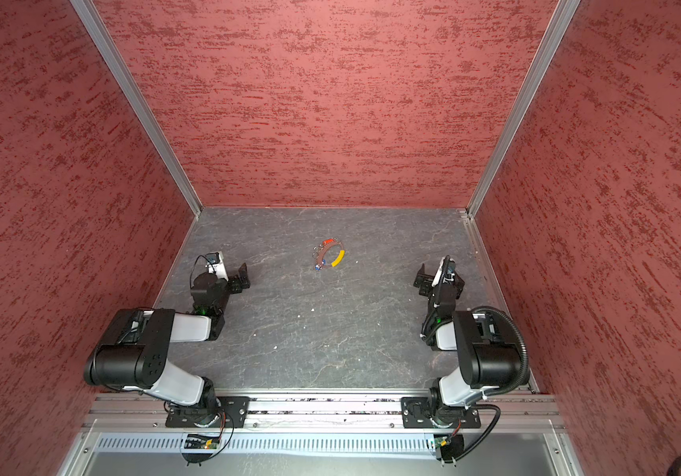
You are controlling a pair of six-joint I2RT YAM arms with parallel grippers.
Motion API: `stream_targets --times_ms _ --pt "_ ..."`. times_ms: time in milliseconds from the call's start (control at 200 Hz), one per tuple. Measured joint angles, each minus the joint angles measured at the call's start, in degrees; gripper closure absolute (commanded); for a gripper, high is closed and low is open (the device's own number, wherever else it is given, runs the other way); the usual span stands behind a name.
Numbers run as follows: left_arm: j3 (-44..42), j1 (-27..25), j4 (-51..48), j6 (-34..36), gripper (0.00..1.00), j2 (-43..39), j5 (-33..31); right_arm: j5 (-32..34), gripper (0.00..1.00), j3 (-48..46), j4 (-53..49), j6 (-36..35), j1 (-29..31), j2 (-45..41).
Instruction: Remove the keys from the keyring
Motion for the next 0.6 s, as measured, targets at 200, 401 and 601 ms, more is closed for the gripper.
stream_targets --times_ms 200,401,601 --pt "0.0 -0.1 -0.2 0.0 0.00 -0.2 -0.1 0.0 0.01 0.0 0.0 0.0 0.0 0.0" --pt "2.9 -4.3 -7.0 1.7 0.01 -6.4 -5.2 0.6 0.01 0.9 -4.9 0.0 0.3 -5.1" --pt "6.5 -8.1 -12.2 3.3 0.01 -11.1 -10.6 4.2 0.01 9.4 -19.5 3.3 1.4 -12.0"
